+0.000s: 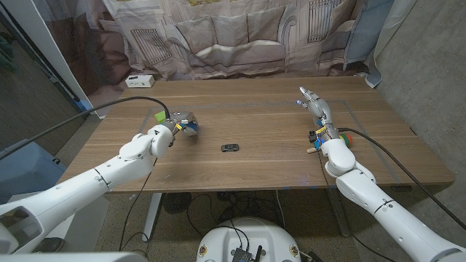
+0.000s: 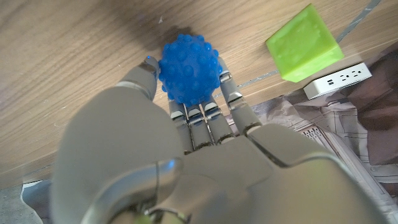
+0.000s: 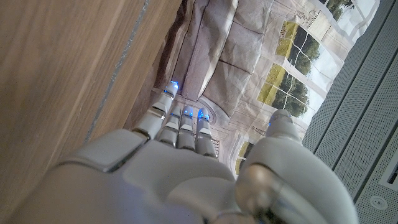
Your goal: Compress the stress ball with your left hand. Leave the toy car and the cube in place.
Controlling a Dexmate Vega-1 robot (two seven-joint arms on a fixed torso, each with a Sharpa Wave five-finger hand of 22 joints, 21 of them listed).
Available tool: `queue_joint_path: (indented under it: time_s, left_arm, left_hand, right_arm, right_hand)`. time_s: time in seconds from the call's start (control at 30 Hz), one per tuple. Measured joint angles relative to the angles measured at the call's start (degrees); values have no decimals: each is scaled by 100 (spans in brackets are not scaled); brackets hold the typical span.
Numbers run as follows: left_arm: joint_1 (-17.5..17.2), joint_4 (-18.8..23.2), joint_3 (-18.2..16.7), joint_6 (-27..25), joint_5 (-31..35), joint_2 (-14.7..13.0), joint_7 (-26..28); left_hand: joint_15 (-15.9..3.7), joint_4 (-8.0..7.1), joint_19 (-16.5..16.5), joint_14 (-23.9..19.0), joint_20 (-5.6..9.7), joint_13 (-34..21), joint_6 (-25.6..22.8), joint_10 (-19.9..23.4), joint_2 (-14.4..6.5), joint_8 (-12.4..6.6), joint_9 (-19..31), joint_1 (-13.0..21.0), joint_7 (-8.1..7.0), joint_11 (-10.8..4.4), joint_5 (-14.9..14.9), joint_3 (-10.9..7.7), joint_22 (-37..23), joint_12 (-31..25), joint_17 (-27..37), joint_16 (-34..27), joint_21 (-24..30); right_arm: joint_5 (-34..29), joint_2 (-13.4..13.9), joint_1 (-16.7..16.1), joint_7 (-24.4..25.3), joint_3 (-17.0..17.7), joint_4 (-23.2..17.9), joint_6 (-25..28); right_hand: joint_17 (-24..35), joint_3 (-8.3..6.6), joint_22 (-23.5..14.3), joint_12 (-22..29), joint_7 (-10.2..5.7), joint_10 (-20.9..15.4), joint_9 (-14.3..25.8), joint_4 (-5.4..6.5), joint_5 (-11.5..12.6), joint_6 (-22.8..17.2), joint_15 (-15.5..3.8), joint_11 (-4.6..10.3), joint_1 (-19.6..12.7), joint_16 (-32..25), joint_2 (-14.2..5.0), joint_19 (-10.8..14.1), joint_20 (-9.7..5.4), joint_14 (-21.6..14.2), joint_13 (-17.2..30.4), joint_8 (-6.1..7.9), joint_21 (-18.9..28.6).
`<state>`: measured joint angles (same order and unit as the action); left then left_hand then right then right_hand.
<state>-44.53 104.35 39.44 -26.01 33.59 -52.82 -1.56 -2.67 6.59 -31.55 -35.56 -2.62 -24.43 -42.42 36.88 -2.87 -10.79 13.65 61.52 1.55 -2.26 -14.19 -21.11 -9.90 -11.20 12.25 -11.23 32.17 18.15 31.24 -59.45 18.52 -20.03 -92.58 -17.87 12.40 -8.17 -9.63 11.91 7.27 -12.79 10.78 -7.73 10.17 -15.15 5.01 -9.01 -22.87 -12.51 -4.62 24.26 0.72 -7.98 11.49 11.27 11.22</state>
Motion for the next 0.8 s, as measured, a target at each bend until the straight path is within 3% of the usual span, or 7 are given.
queue_joint_path:
  time_s: [0.2,0.47,0.8]
  left_arm:
    - [45,-24,39,2,50,17,-89]
    - [109,-58,76,63,93,15,-216]
    - [195,-63,133,106,186,-12,-424]
  left_hand:
    - [40,23,125,139,-13,26,160,-144,0,28,-9,-2,8,5,22,23,0,27,1,1,-84]
    - [126,-59,225,349,-92,53,525,-336,136,65,-35,-332,-12,30,78,199,0,41,1,22,-191]
    - [276,-67,513,789,-319,106,903,-758,147,65,-88,-552,100,123,165,302,0,66,-27,71,-379]
  right_arm:
    - [5,0,1,1,-10,0,9]
    - [9,0,27,-6,-31,19,15]
    - [13,5,30,-15,-45,12,53]
  right_hand:
    - [0,0,0,0,0,0,0,0,0,0,0,0,0,0,0,0,0,0,0,0,0]
    - [0,0,-12,0,0,0,0,0,0,0,0,0,0,0,0,0,0,0,0,0,0]
    - [-1,0,-12,0,0,0,0,0,0,0,0,0,0,0,0,0,0,0,0,0,1]
